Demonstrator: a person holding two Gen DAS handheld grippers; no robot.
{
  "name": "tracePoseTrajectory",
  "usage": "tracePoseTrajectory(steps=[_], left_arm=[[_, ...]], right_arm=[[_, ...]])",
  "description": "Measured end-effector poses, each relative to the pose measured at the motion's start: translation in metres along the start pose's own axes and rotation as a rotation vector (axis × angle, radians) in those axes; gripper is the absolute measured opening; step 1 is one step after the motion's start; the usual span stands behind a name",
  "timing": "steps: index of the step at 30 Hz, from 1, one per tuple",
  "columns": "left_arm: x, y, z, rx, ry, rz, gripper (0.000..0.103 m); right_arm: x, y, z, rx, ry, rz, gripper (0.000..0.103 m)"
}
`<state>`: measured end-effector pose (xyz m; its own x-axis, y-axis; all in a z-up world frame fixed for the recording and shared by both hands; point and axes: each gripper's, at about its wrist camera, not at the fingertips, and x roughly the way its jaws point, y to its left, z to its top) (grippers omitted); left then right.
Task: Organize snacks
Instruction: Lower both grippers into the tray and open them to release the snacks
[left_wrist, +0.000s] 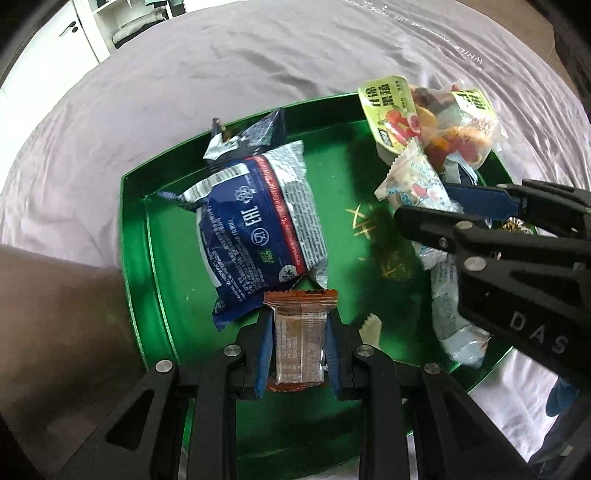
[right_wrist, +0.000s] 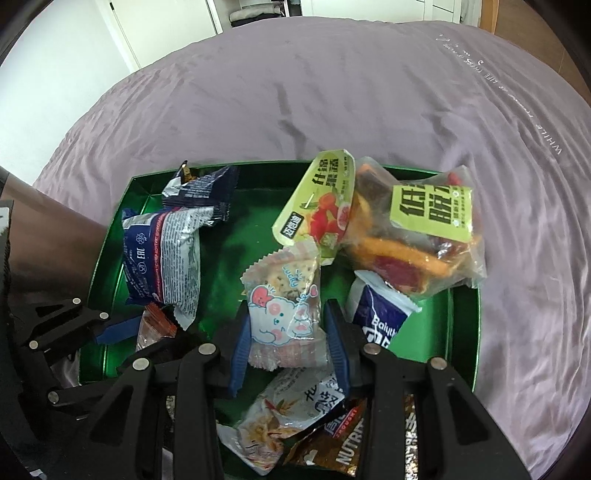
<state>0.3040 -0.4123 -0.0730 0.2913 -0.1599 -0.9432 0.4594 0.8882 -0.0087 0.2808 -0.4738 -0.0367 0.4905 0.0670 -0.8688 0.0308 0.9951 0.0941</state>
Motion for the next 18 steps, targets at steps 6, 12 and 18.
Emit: tracePoseTrajectory(steps=[6, 12, 18], left_arm=[[-0.006, 0.001, 0.0, -0.018, -0.014, 0.0, 0.022], [-0.01, 0.004, -0.002, -0.033, -0.016, 0.003, 0.023], [-0.006, 0.01, 0.005, -0.055, -0.017, 0.002, 0.032]], right_arm=[[0.005, -0.006, -0.004, 0.007, 0.004, -0.009, 0.0], [0.007, -0.01, -0.006, 0.012, 0.003, -0.014, 0.0], [0.006, -0.006, -0.006, -0.003, 0.0, -0.012, 0.0]])
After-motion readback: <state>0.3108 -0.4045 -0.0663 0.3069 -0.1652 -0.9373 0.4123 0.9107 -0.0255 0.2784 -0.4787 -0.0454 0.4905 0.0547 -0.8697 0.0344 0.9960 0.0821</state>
